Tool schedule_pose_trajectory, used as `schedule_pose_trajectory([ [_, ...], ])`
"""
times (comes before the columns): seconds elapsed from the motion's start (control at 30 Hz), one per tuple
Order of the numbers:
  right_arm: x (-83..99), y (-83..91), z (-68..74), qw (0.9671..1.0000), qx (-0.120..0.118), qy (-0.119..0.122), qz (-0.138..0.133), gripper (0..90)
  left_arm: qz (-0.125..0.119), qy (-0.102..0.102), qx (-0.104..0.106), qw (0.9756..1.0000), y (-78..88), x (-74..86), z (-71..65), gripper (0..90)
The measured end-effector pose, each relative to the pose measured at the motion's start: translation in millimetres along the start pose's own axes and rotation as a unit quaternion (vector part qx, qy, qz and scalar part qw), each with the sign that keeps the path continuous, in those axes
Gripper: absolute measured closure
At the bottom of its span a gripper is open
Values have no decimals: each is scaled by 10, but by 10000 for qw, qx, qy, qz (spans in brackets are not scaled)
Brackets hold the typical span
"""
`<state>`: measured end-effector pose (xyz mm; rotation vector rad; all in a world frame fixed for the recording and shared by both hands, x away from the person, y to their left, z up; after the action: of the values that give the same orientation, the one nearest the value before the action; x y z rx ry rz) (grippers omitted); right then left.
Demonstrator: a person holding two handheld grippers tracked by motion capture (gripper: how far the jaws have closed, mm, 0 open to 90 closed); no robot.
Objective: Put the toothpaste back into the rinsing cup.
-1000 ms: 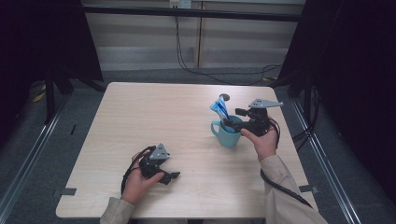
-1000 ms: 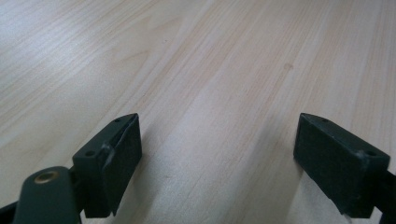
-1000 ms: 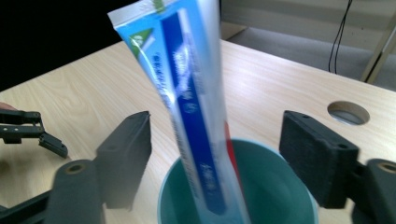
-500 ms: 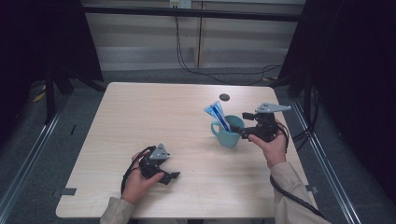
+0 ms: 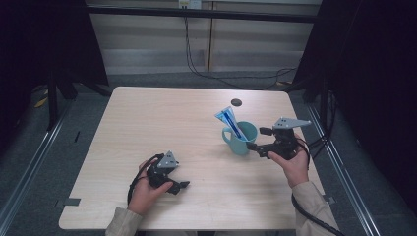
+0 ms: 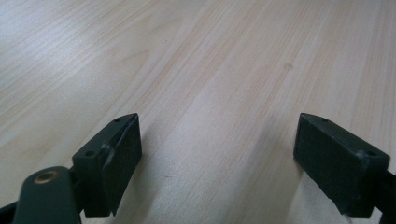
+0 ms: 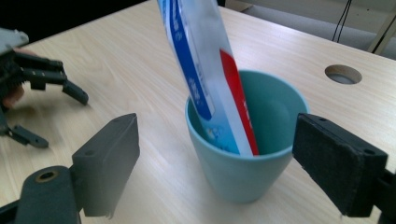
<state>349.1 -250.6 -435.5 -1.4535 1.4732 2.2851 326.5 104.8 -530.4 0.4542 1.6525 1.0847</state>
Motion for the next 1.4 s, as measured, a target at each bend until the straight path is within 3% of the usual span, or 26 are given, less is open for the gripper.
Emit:
schedule_pose_trajectory([
  [0.17,189,-51,58,9996,-58,113,246,138,1,0,0,10000,0,0,0,151],
  [0.93,716,-253,194,9982,-143,76,577,139,-1,0,0,10000,0,0,0,151],
  [1.4,927,-360,254,9951,14,234,956,140,-1,1,1,10000,0,0,0,151],
])
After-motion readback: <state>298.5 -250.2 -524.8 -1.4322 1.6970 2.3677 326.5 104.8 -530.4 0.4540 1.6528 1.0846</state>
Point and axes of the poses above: each handheld gripper's, and its own axes: y roughly backward along the jaws, x roughly out of its underside, z roughly to its left, the point moved 3 cm from there along -y, roughly forward along the jaws, and after that the axes turned 13 degrees about z, right-handed, at the moved point
